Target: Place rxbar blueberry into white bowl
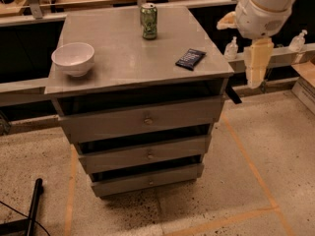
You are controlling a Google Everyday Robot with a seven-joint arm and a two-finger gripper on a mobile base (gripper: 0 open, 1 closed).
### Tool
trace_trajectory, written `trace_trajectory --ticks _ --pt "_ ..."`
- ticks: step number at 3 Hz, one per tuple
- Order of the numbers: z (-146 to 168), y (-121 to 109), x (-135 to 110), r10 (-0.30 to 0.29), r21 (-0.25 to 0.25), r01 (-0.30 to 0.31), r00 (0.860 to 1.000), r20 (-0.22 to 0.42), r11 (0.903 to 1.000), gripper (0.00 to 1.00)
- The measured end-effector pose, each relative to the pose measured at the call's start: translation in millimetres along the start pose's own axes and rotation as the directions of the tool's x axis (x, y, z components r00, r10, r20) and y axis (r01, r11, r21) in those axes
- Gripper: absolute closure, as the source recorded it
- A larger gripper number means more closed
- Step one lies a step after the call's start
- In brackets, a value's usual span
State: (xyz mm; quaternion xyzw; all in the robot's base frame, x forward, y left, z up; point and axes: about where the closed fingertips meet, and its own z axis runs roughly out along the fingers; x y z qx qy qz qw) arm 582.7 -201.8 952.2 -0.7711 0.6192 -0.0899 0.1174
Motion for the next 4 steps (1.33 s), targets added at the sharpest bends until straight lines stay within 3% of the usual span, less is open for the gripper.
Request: trace_trajectory --ticks 1,2,3,4 --pt "31 -53 -17 -0.118 0.032 0.116 0.989 0.085 0.9928 0.00" --pt "34 -68 -17 -0.128 0.064 0.122 0.987 0.099 0.9905 0.00" --pt "36 -71 -15 -0.152 0.068 0.148 0.987 0.056 0.9866 0.00" --pt "41 -94 -4 -0.218 0.085 0.221 0.975 -0.037 0.9716 0.00"
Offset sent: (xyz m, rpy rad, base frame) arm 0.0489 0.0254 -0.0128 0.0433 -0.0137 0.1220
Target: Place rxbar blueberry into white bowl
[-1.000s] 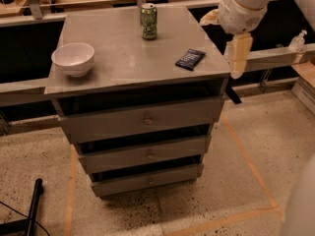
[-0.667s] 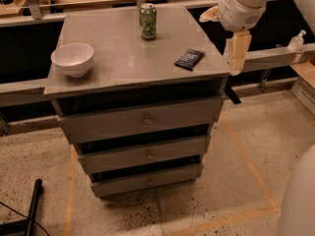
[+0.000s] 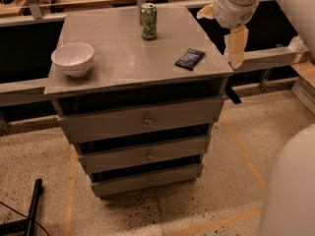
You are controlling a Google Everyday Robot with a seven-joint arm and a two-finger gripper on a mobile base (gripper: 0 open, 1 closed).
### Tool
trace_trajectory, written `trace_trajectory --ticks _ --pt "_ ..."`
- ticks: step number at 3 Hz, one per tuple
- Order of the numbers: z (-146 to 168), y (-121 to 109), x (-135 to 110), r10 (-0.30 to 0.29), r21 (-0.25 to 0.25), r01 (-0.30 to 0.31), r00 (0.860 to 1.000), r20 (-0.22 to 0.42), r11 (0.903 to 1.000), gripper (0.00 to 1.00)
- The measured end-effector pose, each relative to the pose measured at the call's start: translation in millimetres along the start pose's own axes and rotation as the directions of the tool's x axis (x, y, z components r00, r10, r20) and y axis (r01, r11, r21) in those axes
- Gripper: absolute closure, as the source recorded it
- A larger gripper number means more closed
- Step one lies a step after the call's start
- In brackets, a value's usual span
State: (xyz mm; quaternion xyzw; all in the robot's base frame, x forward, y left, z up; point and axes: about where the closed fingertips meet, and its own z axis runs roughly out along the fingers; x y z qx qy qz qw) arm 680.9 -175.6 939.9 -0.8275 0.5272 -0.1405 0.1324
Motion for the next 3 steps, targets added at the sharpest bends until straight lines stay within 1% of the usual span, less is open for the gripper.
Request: trace_trajectory --ticks 1,2,3 --pt "5 -25 8 -0.106 -0.002 0.106 0.991 -0.076 0.9943 0.00" --pt "18 -54 16 -0.209 -0.025 0.207 0.967 -0.144 0.9780 0.00" --pt "32 -66 24 -0.286 -0.064 0.279 0.941 -0.184 0.9583 0.00"
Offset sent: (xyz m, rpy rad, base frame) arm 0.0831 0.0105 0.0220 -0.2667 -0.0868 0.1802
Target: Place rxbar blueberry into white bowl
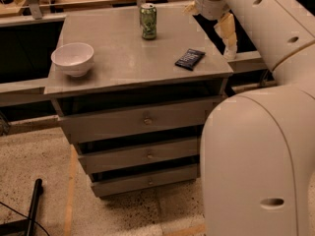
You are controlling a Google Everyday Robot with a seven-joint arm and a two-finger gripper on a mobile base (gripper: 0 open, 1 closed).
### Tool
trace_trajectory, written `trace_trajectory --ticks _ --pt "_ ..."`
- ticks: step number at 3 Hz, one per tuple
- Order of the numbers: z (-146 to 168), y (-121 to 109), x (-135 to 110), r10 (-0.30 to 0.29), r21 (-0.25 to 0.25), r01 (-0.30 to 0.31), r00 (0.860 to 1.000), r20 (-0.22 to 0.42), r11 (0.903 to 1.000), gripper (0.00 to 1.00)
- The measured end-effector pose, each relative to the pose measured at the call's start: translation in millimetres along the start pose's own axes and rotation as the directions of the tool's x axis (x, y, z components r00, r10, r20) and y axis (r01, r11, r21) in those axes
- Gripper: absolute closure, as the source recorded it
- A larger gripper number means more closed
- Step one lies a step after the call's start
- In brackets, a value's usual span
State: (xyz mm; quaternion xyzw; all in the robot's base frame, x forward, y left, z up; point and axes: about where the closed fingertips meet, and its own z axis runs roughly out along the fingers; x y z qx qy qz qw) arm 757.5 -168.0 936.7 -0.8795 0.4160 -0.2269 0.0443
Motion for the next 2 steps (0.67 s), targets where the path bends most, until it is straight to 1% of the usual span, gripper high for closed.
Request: trace_trajectory --ticks 1,2 --pt "1 -1 1 -0.007 0.002 0.007 1.000 -0.002 1.0000 0.00" --pt "15 0 -9 -0.111 -0.006 0.111 0.994 0.015 0.9938 0.00"
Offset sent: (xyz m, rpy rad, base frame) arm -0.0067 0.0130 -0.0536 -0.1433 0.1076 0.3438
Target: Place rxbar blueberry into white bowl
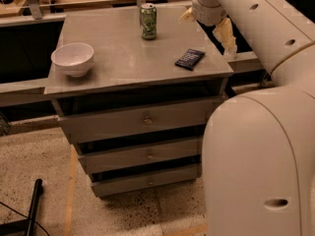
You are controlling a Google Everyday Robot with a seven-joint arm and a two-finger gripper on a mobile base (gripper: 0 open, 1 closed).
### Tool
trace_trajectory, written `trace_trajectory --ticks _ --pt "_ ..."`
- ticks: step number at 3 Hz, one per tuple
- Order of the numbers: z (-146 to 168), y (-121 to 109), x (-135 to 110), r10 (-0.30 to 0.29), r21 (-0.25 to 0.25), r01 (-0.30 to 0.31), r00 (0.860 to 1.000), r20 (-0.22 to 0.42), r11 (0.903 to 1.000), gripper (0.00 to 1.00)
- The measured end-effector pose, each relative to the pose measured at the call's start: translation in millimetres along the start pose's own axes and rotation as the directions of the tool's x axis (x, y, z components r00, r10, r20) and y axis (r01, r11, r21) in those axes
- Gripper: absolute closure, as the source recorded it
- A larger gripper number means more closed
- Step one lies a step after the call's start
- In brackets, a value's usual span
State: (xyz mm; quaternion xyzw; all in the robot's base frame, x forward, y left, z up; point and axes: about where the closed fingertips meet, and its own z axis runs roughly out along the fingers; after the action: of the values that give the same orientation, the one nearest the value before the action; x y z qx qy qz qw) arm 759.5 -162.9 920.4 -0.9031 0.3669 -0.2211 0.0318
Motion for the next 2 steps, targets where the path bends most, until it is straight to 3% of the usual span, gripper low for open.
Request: trace_trajectory --ticks 1,2 --pt "28 2 -17 -0.168 0.007 0.168 0.985 0.048 0.9857 0.00" --pt "51 4 -33 -0.302 -0.018 0.303 0.952 0.054 0.9527 0.00"
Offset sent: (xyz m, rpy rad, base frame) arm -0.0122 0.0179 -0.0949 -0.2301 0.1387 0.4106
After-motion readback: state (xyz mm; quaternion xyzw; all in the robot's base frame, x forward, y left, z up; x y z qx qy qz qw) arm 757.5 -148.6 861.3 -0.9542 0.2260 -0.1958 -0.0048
